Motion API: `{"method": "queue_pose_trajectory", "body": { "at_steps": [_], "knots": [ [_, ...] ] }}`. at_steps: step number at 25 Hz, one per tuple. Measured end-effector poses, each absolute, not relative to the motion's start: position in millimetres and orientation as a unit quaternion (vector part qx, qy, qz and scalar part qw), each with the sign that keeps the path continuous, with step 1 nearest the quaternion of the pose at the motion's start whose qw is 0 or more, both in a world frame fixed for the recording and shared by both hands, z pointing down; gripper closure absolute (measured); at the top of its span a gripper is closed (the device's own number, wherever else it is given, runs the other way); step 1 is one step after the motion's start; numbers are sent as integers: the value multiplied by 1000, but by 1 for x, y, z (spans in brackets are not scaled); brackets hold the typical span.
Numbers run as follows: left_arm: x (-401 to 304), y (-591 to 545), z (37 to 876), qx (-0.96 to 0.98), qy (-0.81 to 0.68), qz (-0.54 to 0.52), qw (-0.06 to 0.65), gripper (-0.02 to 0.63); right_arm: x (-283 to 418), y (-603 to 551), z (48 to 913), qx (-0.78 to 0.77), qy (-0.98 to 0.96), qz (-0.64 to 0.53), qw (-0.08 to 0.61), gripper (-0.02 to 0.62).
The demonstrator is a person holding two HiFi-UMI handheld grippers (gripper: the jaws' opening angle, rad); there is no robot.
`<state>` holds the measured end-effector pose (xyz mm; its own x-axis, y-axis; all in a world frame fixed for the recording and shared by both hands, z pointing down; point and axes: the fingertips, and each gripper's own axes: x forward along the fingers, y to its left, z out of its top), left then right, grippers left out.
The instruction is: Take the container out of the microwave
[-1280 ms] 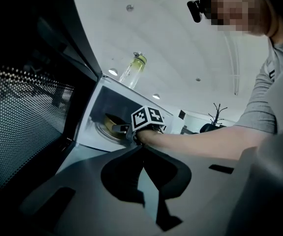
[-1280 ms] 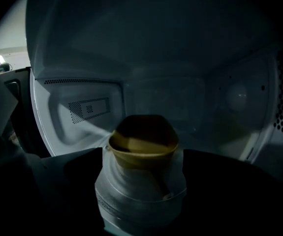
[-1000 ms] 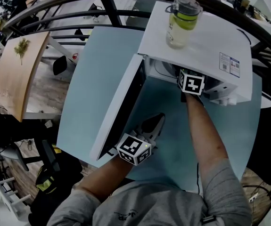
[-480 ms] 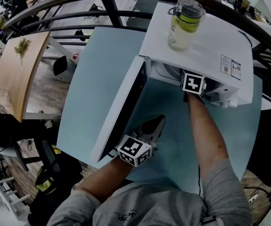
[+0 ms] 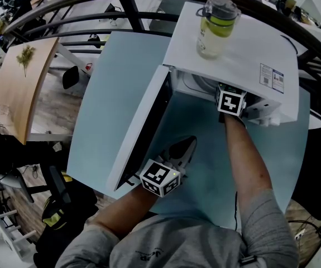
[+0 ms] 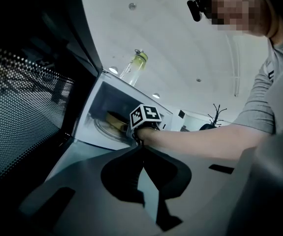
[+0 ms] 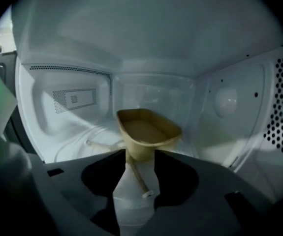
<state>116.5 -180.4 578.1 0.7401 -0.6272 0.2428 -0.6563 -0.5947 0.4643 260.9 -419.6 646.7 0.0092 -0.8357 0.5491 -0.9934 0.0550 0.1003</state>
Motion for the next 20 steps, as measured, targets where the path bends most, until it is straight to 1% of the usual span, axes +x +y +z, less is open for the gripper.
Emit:
{"method": "queue_pose_trajectory", "body": {
  "at_steps": [3, 15, 20],
  "knots": [
    [115, -180, 577, 892, -362, 26, 271, 591, 253, -409, 646, 651, -697, 168, 248, 379],
    [121, -170, 573, 894, -359, 28, 267, 591, 243, -377, 645, 617, -733, 161, 237, 357],
    [117, -162, 573, 894, -360, 25, 266, 591, 240, -375, 640, 605, -741, 136, 258, 348]
  ]
}}
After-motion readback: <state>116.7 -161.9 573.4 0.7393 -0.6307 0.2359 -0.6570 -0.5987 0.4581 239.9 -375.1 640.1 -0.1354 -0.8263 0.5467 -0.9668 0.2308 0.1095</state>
